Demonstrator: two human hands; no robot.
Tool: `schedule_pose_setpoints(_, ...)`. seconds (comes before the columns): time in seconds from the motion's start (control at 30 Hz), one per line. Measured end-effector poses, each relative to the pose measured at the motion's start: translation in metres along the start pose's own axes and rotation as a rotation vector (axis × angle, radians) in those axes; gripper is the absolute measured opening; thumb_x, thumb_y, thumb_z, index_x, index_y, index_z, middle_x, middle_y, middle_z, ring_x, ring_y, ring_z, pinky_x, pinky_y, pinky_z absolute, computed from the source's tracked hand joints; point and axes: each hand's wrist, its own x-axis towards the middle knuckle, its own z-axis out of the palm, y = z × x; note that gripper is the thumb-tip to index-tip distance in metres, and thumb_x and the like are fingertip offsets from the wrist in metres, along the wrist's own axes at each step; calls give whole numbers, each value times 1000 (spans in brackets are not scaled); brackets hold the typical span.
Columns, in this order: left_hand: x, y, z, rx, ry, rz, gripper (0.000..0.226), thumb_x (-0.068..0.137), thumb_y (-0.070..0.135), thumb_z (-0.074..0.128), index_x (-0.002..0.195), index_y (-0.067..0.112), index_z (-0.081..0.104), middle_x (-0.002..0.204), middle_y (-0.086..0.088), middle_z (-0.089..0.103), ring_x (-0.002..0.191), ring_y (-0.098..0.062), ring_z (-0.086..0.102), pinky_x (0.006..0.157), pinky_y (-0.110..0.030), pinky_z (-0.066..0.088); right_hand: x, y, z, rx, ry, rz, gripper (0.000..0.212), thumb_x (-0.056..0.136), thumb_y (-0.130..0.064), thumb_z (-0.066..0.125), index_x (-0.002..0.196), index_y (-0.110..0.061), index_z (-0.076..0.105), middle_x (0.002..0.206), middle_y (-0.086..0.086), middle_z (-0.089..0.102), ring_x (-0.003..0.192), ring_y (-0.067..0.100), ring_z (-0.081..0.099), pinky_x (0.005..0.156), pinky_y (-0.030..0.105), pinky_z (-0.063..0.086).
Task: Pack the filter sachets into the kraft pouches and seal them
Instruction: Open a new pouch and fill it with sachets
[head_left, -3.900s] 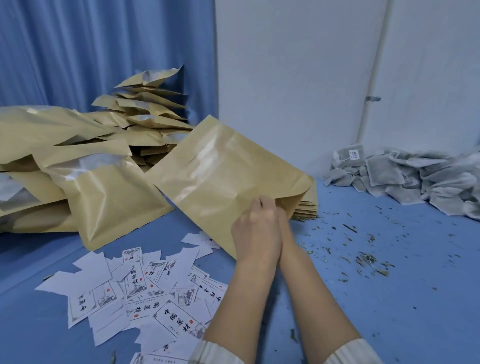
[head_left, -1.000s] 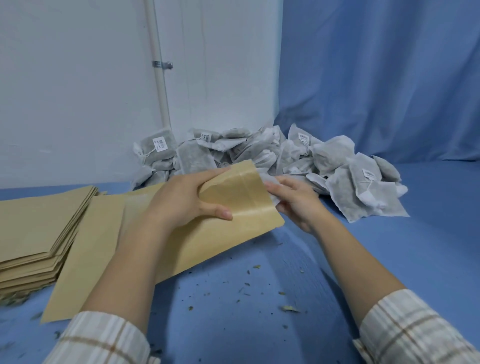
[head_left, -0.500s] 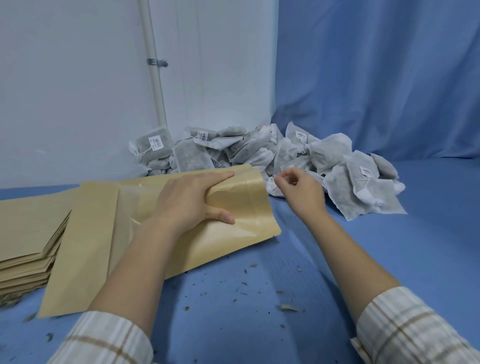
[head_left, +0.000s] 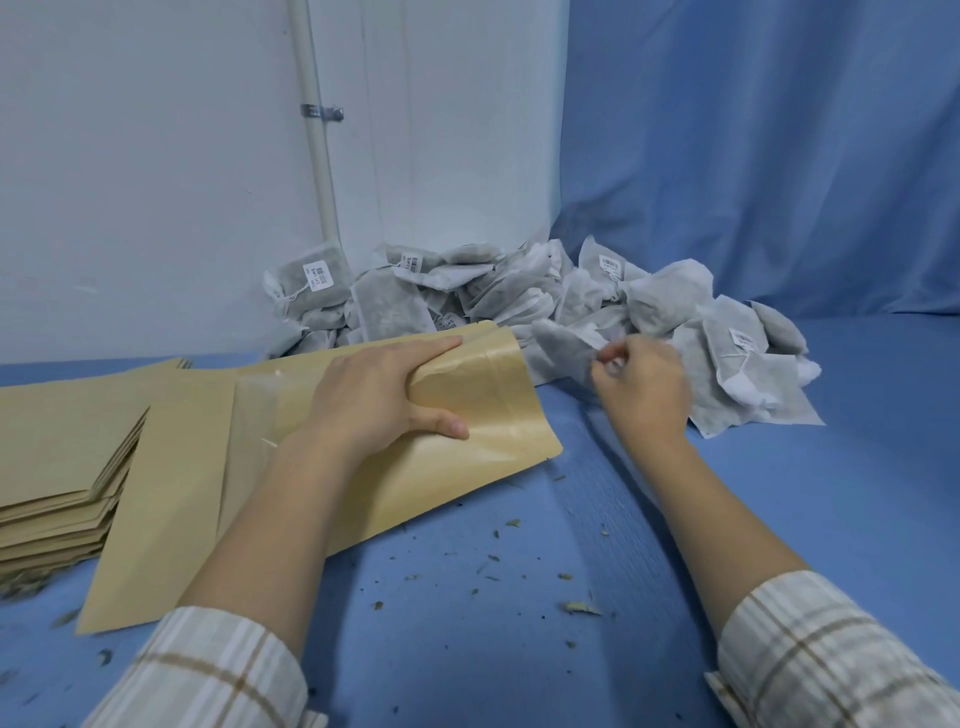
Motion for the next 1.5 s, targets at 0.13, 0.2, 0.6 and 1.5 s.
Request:
schedule_pose_setpoints(0.13,-1,-4,-1,-8,33,-15,90,51,60,80,132,55,41,138,22,48,127,-10,44,101,-29,35,8,-5,-10,760,58,467,12,76,-26,61,86,-27,53,84,-13,54,85,13,51,76,27,41)
schedule_pose_setpoints(0.2,-1,-5,-2,-18,38,-17,91,50,61,80,132,56,41,137,22,49,125,-9,45,98,-27,35,13,-1,-15,880,4,532,11,77,-23,62,84,-29,56,88,-10,57,85,11,54,73,23,43)
schedule_pose_setpoints(0.6,2,7,5,-126,-78,132,90,48,53,85,129,56,46,132,32,49,121,6,42,97,-16,33,-10,-35,-10,808,-765,210,19,85,-15,65,98,-3,70,91,17,70,85,18,62,81,32,49)
schedule_pose_setpoints(1.5,-1,-3,3,-22,6,-10,93,49,61,80,132,56,40,137,22,49,127,-9,43,103,-30,34,4,-2,-6,251,-232,165,18,85,-27,50,84,-11,60,80,6,63,78,25,55,68,24,43)
